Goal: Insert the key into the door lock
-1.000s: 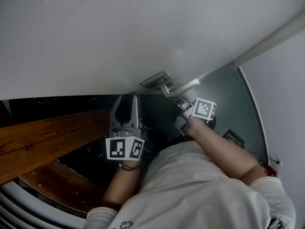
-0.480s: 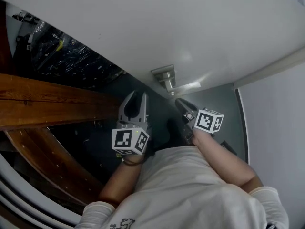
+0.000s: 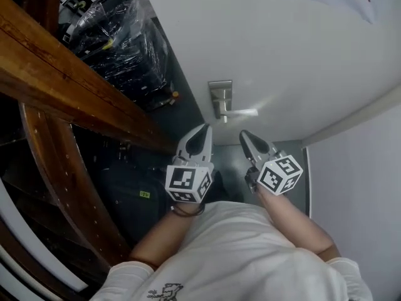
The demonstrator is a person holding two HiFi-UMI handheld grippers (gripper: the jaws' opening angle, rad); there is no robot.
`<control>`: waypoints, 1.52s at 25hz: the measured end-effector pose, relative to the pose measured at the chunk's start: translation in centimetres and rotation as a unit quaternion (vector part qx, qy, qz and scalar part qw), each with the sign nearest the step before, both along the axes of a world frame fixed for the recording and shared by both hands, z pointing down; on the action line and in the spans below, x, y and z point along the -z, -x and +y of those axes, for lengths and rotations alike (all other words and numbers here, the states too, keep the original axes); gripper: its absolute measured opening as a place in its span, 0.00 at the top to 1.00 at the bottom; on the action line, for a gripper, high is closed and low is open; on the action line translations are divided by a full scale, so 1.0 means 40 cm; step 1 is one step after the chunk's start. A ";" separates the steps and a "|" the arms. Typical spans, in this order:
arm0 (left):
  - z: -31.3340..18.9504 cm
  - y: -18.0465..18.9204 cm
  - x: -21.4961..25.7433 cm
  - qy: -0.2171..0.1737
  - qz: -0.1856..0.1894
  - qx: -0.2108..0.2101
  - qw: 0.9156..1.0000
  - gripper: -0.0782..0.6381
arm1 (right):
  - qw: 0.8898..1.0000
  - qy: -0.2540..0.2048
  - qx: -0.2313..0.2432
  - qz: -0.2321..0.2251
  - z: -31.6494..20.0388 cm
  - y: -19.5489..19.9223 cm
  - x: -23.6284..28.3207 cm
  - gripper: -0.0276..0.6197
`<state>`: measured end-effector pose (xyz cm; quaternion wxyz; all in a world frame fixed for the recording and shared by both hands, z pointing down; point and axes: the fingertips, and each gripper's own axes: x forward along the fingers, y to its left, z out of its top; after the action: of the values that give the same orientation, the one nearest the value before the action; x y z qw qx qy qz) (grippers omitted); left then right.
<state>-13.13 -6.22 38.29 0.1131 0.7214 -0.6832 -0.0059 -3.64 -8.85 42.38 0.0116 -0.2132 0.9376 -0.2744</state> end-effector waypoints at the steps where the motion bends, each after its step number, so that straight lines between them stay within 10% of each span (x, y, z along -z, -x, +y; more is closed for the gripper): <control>1: 0.006 -0.013 0.011 -0.004 -0.003 0.000 1.000 0.88 | 1.000 -0.025 0.004 -0.004 0.009 -0.007 0.023 0.96; 12: 0.041 -0.114 0.080 -0.031 -0.035 0.013 0.999 0.88 | 0.974 -0.221 0.036 0.044 0.065 -0.032 0.188 0.96; 38: 0.046 -0.129 0.092 -0.060 -0.035 0.031 0.997 0.88 | 0.974 -0.220 0.003 0.055 0.035 -0.062 0.197 0.96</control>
<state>-7.96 -4.40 34.62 0.0452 0.7049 -0.7075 -0.0252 -1.18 -7.44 34.49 0.0057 -0.2169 0.9749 -0.0489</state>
